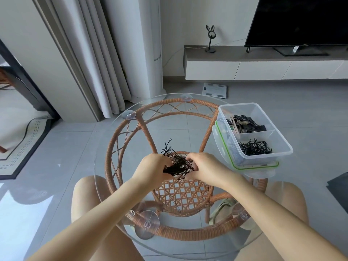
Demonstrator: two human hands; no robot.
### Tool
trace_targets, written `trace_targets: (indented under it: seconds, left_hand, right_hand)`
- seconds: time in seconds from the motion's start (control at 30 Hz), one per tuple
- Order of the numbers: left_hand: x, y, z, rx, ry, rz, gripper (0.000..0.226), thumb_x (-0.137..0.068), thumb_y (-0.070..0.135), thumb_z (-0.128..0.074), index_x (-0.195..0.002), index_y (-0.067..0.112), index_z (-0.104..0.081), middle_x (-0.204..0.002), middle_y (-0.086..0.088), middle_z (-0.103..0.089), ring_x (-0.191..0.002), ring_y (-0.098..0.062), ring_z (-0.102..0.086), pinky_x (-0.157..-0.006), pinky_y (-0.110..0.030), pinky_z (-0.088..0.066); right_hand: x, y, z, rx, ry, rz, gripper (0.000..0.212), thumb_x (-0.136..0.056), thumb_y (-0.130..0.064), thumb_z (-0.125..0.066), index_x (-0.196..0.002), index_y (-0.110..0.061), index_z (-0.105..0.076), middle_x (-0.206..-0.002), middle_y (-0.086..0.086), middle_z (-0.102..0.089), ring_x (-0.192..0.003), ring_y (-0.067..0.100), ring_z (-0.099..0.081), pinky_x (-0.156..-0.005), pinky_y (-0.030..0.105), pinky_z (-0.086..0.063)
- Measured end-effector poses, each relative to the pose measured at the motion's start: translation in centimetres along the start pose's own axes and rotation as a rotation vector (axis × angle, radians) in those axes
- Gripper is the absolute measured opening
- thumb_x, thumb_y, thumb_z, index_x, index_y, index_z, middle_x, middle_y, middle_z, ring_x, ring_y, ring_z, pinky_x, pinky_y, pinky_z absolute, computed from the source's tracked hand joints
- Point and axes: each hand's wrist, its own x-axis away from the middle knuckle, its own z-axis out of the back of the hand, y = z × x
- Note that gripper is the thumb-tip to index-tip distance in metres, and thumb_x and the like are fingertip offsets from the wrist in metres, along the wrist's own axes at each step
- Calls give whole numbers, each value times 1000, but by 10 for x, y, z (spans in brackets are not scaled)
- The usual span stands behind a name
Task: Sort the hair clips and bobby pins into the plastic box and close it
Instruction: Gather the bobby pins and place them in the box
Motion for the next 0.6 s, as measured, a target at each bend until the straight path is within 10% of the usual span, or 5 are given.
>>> trace_targets:
  seconds: [0.3, 0.6]
  left_hand:
    - [2, -14, 20, 117, 2, 71, 26, -83, 23, -65, -108, 17, -70, -98, -3, -74, -82, -17, -68, -69, -18, -50]
    - [2, -17, 38, 210, 98, 129, 21, -82, 20, -66, -101, 13, -73, -89, -7, -75, -76, -18, -70, -75, -27, -56]
  right_hand:
    - [-6, 7, -1, 12, 77, -42, 25, -80, -32, -68, -97, -13, -63, -68, -20, -43, -59, -1, -42, -53, 14, -28]
    - [-7, 3, -8, 402, 181, 89, 22, -87, -32, -59, -94, -11, -65, -93, 3, -68, -88, 21, -61, -86, 33, -44]
